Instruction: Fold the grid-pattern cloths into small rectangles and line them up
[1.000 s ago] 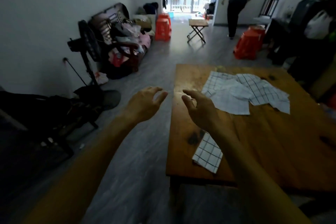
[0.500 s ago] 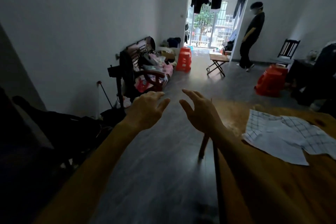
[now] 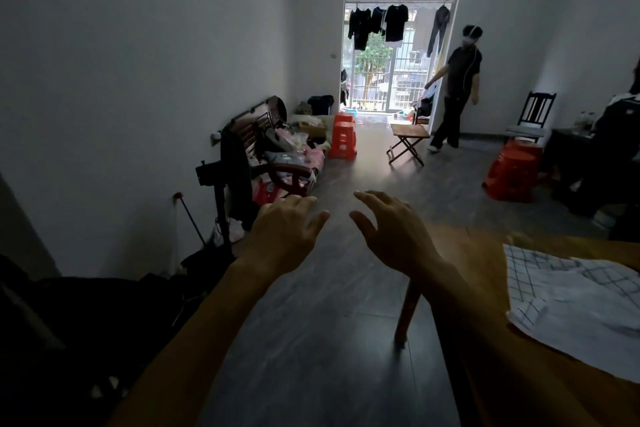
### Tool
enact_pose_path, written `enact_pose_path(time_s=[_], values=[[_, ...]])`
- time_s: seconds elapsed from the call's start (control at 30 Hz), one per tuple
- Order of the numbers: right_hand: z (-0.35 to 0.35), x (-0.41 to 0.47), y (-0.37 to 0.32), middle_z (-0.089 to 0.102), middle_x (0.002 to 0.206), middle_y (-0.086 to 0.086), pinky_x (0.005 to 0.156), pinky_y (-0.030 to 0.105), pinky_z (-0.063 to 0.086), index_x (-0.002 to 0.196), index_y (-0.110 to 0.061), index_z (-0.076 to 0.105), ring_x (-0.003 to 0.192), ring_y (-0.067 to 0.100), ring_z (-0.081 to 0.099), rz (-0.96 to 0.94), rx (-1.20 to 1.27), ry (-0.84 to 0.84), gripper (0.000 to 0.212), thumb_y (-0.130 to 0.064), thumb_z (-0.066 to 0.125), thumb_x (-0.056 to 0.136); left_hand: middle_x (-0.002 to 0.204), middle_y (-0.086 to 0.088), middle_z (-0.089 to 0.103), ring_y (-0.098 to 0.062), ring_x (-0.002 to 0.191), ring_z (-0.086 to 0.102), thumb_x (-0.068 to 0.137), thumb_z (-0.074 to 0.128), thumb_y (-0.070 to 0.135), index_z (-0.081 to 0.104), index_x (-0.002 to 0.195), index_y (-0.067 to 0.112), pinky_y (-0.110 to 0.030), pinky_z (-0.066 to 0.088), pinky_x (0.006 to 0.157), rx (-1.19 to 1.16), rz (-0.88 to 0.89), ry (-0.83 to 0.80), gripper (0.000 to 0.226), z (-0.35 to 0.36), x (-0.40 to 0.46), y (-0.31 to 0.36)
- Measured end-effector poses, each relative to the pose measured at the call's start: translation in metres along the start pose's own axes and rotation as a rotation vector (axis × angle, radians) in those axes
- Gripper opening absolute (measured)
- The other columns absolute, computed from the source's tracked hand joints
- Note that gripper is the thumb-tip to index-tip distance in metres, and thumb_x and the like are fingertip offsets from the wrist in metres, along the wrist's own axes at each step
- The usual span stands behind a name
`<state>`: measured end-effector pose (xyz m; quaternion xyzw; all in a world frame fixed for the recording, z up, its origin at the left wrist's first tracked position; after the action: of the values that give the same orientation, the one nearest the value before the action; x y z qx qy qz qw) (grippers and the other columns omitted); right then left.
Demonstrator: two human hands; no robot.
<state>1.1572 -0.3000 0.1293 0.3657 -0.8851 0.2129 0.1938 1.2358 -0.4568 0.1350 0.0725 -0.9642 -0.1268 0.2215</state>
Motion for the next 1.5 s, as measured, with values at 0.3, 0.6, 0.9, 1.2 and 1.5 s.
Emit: enact_pose_path(time_s=[0.3,0.6,0.9,1.2,1.5], values=[[0.054,0.109,0.117,0.053,0.137,0.006,0.1,0.043,0.043,0.135,-0.018,0.049,0.121,0.023,0.053,0.129,0.078,0.057,0.046,-0.044,0.044,0.097,0.135,-0.009,0.054,-0.024,0.121,0.05,0.097,0.04,0.044,0.053,0.133,0.014,-0.037,0.04,0.101,-0.126,0.004,-0.071,0.048,0.077,0.156,-0.013],[0.079,0.178,0.239,0.054,0.137,0.005,0.102,0.043,0.042,0.135,-0.018,0.05,0.123,0.023,0.052,0.301,0.011,0.07,0.045,-0.043,0.045,0.097,0.131,-0.011,0.057,-0.026,0.119,0.053,0.097,0.044,0.042,0.055,0.13,0.012,-0.039,0.04,0.101,-0.162,0.128,-0.086,0.046,0.158,0.298,0.002],[0.146,0.254,0.335,0.052,0.139,0.003,0.107,0.038,0.037,0.137,-0.019,0.048,0.127,0.02,0.048,0.476,-0.091,0.053,0.045,-0.04,0.047,0.097,0.124,-0.012,0.062,-0.027,0.111,0.058,0.096,0.048,0.035,0.06,0.122,0.009,-0.038,0.045,0.093,-0.339,0.212,-0.083,0.039,0.258,0.432,-0.016],[0.196,0.344,0.405,0.054,0.137,0.001,0.104,0.033,0.035,0.135,-0.019,0.05,0.124,0.018,0.049,0.719,-0.143,0.076,0.045,-0.042,0.046,0.098,0.135,-0.009,0.054,-0.026,0.121,0.051,0.097,0.041,0.042,0.053,0.132,0.015,-0.038,0.039,0.1,-0.359,0.356,-0.296,0.046,0.339,0.587,-0.032],[0.219,0.414,0.501,0.054,0.136,0.0,0.104,0.032,0.032,0.134,-0.018,0.051,0.125,0.017,0.048,0.84,-0.179,0.139,0.044,-0.042,0.045,0.098,0.13,-0.009,0.058,-0.023,0.117,0.055,0.097,0.041,0.041,0.055,0.129,0.011,-0.034,0.042,0.096,-0.506,0.475,-0.31,0.045,0.405,0.712,-0.003]])
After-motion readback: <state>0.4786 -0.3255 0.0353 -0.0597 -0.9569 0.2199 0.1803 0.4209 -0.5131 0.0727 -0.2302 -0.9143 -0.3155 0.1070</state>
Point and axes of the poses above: each hand's wrist, its own x-axis towards the middle knuckle, its own z-axis out of the palm, y = z × x, the point moved 5 cm from there along x, towards the middle knuckle
